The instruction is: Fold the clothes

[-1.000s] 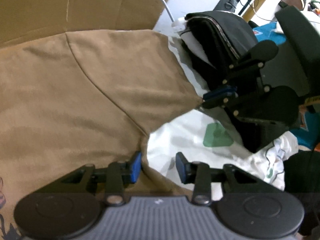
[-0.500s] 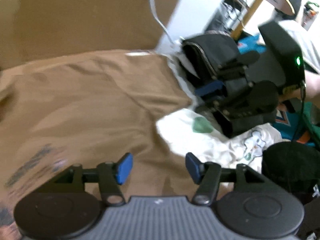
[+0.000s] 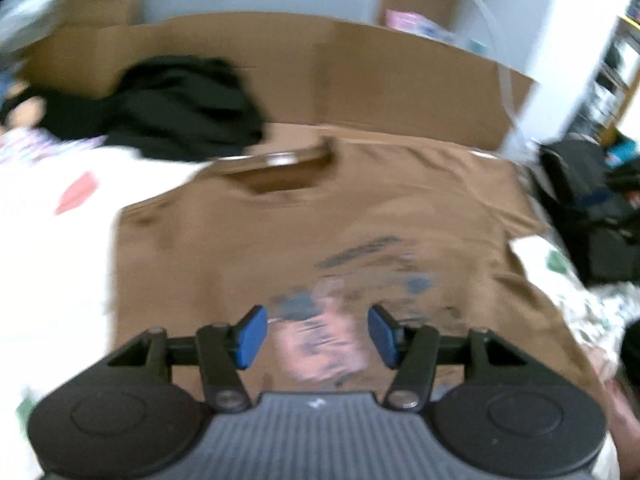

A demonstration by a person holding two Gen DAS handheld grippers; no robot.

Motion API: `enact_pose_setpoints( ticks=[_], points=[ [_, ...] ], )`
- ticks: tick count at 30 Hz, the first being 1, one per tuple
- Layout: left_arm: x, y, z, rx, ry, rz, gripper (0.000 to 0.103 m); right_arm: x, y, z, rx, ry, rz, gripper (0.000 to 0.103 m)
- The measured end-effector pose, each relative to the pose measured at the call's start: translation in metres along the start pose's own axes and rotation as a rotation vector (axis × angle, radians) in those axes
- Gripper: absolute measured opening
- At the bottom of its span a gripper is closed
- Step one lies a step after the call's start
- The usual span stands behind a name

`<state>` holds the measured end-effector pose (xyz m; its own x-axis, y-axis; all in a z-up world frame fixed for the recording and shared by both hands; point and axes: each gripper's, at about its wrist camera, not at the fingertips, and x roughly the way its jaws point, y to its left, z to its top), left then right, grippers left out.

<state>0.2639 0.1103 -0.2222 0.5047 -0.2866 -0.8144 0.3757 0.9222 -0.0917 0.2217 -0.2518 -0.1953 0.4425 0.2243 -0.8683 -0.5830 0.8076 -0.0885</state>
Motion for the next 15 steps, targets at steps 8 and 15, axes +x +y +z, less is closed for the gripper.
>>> enact_pose_setpoints(
  ticks=[8,15],
  points=[
    [-0.008,0.071,-0.027,-0.065,0.016,0.144,0.059,-0.048,0.028,0.036,-0.132,-0.026,-0.072,0.046],
    [-0.001,0.127,-0.044,-0.176,0.026,0.161,0.053,-0.084,0.064,0.048,-0.195,-0.026,-0.048,0.052]
  ],
)
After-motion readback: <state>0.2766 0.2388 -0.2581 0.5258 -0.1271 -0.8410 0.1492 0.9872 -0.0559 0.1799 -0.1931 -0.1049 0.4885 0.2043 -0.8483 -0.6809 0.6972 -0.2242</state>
